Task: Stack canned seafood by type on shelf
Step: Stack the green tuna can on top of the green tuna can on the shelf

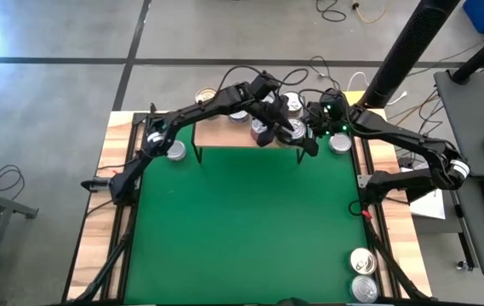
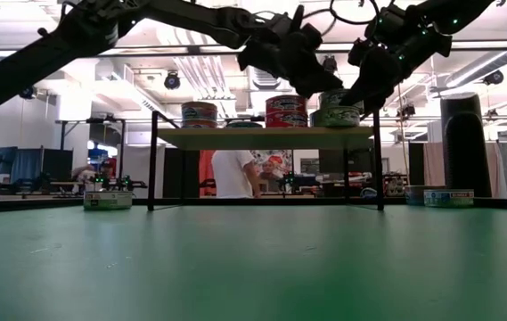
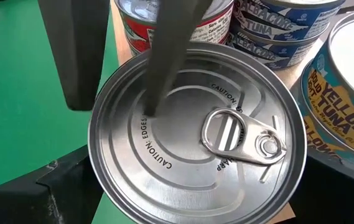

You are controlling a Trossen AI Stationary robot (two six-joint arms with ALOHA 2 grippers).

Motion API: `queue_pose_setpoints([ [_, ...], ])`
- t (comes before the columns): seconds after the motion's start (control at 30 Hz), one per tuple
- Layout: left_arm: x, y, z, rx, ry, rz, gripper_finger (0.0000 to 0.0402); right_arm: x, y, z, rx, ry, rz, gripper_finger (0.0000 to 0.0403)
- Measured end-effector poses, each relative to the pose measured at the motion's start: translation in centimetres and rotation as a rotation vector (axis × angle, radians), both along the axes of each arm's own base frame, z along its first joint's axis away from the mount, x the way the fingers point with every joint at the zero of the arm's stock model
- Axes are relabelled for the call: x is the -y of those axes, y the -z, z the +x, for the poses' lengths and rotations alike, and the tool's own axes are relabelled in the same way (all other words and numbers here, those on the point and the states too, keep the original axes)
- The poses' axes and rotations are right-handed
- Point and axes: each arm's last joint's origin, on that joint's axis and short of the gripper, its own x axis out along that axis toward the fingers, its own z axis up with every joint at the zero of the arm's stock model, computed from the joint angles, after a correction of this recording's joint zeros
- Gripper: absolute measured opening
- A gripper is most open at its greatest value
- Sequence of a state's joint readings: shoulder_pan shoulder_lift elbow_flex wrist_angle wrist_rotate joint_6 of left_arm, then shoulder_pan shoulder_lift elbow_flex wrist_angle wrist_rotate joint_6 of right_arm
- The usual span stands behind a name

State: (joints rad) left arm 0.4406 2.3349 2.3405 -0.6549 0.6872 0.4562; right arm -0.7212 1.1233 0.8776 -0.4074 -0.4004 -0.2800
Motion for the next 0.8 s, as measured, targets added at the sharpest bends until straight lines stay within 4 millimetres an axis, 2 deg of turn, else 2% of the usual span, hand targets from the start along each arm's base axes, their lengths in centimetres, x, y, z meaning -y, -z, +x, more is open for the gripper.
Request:
queue_pose_setpoints([
  [0.13,-0.2,-0.2,0.3,0.037,-0.012,0.024,0.0115,0.0,0.0,0.0,-0.002,-0.003,-0.001,0.04],
  [0.23,-0.2,1.4,1.0,0.001,-0.023,0.019,0.0116,0.0,0.1,0.0,-0.011,-0.018,-0.015,0.04],
  [0.3,-0.1,1.6,1.0,-0.014,-0.047,0.035,0.0116,0.0,0.1,-0.1,-0.015,-0.017,-0.018,0.04],
  [0.8,-0.3,1.9,0.9,-0.044,-0.052,0.029,0.0116,0.0,0.1,0.0,-0.015,-0.013,-0.021,0.04],
])
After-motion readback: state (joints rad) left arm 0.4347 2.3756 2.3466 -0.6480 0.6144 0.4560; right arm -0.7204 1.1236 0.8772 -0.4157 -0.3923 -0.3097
